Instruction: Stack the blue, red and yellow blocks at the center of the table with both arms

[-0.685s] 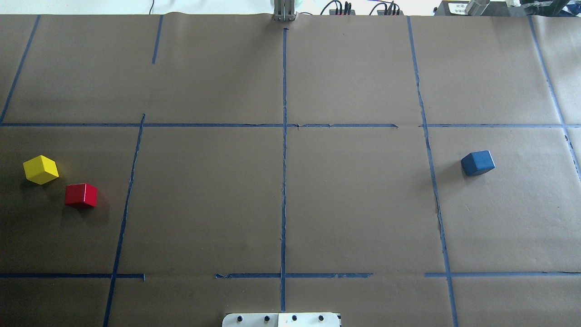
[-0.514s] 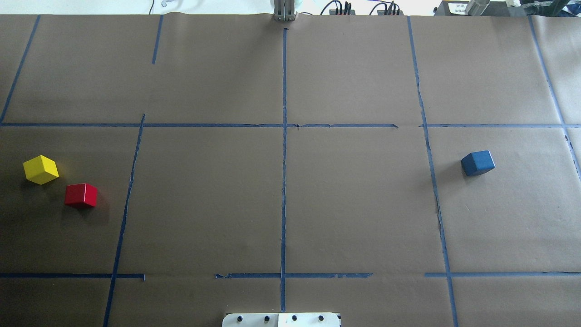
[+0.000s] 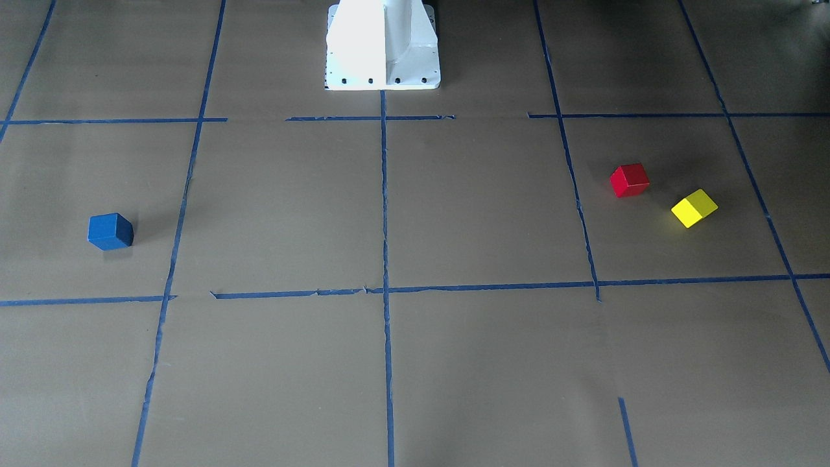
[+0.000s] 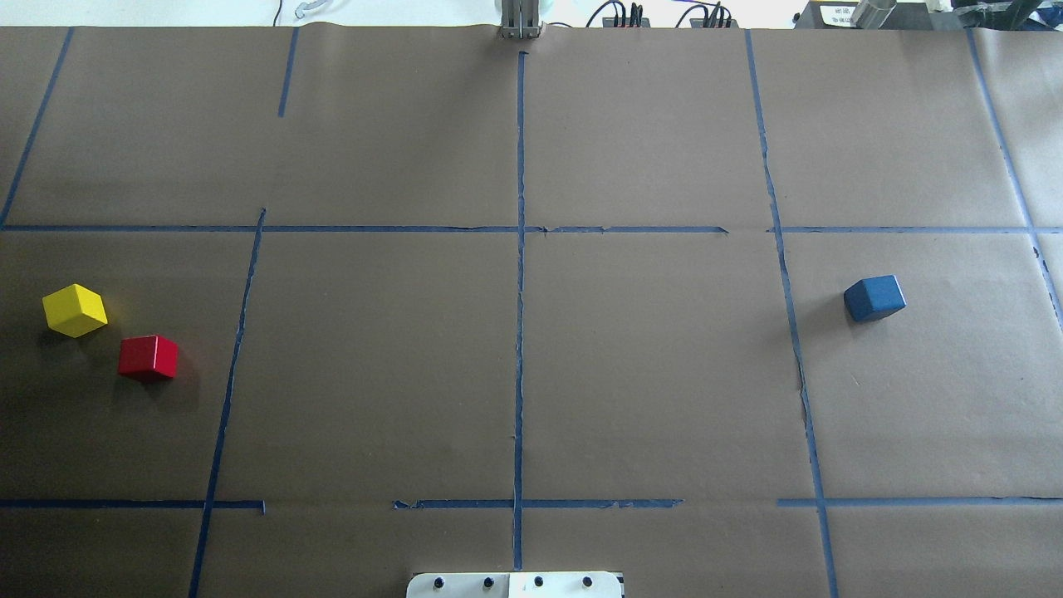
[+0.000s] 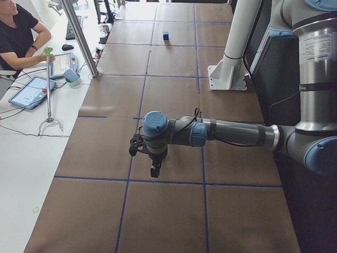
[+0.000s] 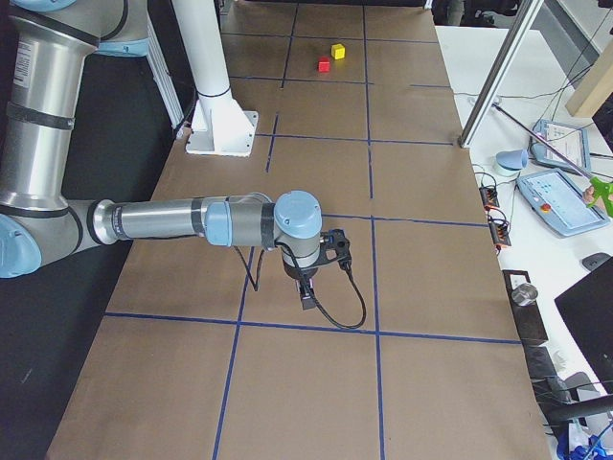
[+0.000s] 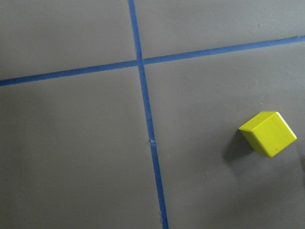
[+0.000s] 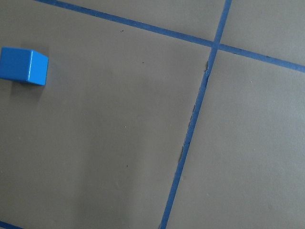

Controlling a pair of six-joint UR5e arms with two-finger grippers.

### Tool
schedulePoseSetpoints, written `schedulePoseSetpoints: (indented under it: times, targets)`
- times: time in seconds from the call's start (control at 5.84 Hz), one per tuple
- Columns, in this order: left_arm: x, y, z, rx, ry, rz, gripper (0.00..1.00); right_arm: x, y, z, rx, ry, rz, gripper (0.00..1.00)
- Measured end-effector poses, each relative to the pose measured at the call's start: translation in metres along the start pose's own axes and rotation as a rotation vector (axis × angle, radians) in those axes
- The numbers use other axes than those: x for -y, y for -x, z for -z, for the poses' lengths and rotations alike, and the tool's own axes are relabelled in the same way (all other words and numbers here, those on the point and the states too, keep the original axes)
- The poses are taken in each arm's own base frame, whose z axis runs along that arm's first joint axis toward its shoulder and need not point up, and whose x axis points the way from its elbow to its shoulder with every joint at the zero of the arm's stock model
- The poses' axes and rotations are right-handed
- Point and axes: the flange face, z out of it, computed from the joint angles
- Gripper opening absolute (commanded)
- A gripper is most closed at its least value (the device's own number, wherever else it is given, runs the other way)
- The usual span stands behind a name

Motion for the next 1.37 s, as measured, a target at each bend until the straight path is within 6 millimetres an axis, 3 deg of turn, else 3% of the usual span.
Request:
schedulePoseSetpoints:
  times: [1.03,1.2,1.37]
  targets:
    - [-0.012,0.005,-0.007,-0.016,0.009,0.006,1.0,0.004,0.005,-0.005,0.042,-0.003,0.016,1.0]
    - [-0.011,0.003,-0.005,-0.016,-0.001,-0.005,1.0,0.012,0.014,-0.013,0.06,-0.004,0.038,0.99]
    - [-0.01,0.001,-0.003,-0.015,-0.02,-0.024,1.0,0.032,0.032,-0.026,0.07,-0.003,0.028,0.99]
